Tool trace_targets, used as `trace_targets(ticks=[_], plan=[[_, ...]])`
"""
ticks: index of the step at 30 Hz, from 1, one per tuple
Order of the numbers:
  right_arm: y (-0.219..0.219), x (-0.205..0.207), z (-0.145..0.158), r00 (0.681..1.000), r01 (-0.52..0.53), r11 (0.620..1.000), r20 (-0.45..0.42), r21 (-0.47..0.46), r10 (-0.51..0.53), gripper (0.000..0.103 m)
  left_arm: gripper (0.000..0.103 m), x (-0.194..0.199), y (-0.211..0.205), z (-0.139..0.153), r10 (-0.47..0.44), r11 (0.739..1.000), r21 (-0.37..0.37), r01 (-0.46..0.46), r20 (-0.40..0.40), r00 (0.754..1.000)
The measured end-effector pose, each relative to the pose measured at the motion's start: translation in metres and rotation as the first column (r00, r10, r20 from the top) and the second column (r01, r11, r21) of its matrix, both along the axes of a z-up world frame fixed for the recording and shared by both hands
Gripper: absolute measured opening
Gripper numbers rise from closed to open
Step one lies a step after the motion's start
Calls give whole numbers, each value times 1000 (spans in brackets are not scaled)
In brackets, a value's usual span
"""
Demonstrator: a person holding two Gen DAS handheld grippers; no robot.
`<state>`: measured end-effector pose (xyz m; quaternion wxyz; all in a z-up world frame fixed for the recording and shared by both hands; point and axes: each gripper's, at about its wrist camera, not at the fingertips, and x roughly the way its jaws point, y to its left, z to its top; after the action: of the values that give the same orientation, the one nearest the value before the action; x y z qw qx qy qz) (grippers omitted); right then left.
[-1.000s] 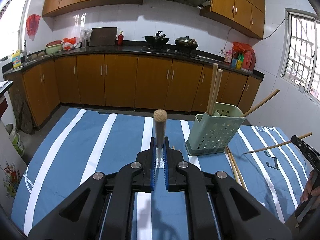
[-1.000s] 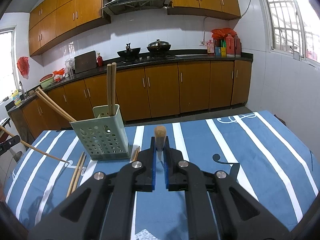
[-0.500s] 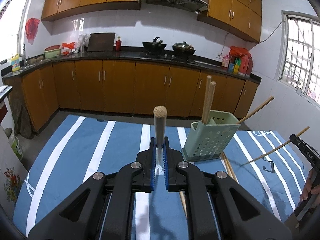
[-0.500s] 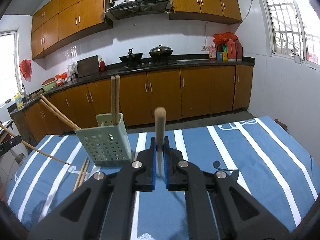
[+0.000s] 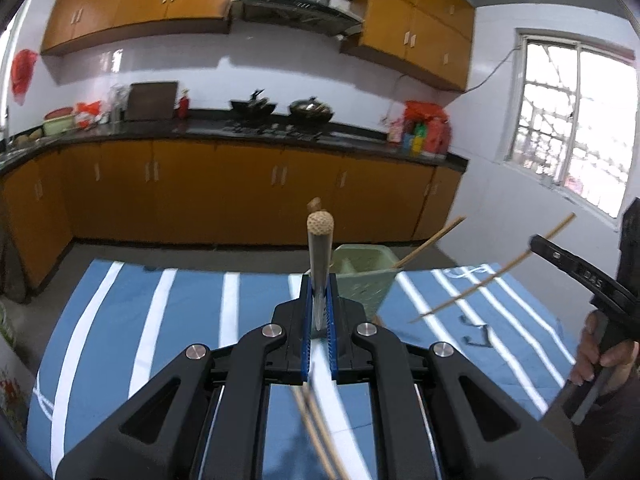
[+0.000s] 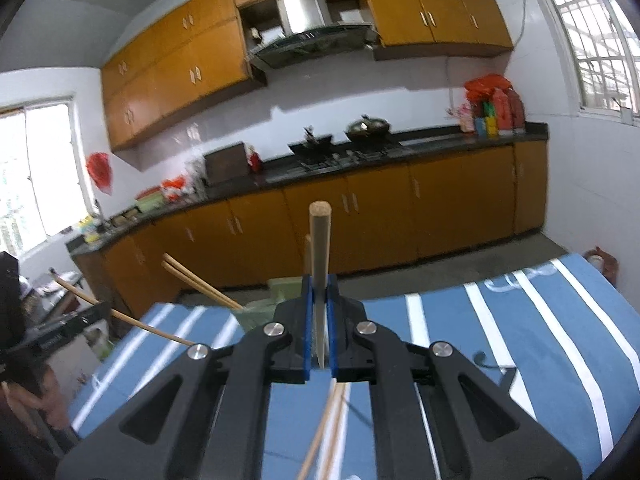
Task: Organize utensils
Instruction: 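Lift both held chopsticks upright and carry them over the green holder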
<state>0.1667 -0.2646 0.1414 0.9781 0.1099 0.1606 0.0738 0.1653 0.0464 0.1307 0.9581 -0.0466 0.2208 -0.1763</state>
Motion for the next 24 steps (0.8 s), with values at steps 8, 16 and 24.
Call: trace_targets(ticks=[8,16,24], plan=[[17,11,36,994,-12,1000,105,-19,14,8,7,10,-23,40,-13,1000,-7,13,100,995],[31,59,38,995,8,998,95,-65,-2,8,7,49,-50,39,10,998,61,-14,69,998],[36,109,11,999,-28,998,-28,-55,26,8,7,78,-68,16,-1,992,126,6,-38,999]])
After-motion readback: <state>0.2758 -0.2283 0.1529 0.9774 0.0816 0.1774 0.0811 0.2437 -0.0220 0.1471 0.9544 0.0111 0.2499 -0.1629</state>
